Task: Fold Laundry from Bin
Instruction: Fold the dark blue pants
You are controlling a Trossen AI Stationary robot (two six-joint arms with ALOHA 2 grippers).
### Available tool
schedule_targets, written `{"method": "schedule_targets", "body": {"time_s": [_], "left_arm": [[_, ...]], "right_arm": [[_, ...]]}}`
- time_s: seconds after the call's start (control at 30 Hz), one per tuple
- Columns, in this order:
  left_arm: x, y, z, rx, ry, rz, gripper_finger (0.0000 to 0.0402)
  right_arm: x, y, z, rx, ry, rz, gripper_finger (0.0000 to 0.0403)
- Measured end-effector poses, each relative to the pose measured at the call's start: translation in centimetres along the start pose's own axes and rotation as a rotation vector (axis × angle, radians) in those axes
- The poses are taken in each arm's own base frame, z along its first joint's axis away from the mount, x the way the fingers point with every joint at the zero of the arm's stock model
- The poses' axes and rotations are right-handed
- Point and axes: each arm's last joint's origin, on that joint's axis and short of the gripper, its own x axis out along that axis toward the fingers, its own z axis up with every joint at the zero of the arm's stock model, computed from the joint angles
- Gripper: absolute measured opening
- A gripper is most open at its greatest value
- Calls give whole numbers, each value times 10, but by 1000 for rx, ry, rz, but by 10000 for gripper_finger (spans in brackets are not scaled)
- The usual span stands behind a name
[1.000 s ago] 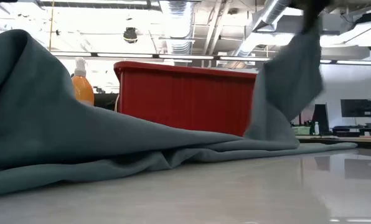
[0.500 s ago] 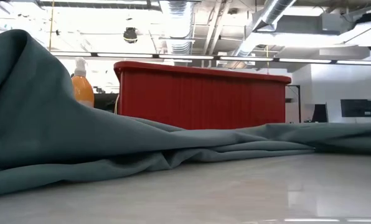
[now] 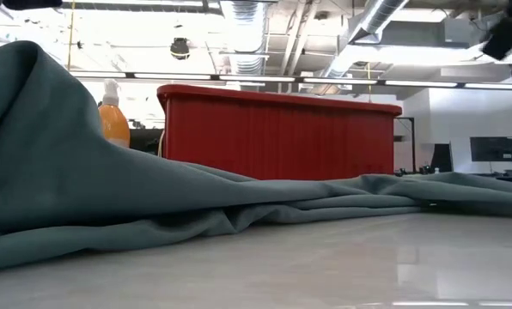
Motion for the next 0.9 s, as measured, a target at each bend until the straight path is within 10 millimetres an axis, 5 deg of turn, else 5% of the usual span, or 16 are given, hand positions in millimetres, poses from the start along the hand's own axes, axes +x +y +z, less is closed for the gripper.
{"method": "schedule_targets", "body": {"time_s": [0.17, 0.47, 0.9], "left_arm": [[0, 0, 0, 1, -4, 3, 16], [0, -1, -1, -49, 2, -5, 38], [-4, -16, -20, -211, 17, -22, 39]], "right_arm": [[-10, -41, 21, 230, -73, 8, 265], [28, -127, 47, 399, -30, -142, 265], [68, -155, 72, 325, 56, -91, 250]]}}
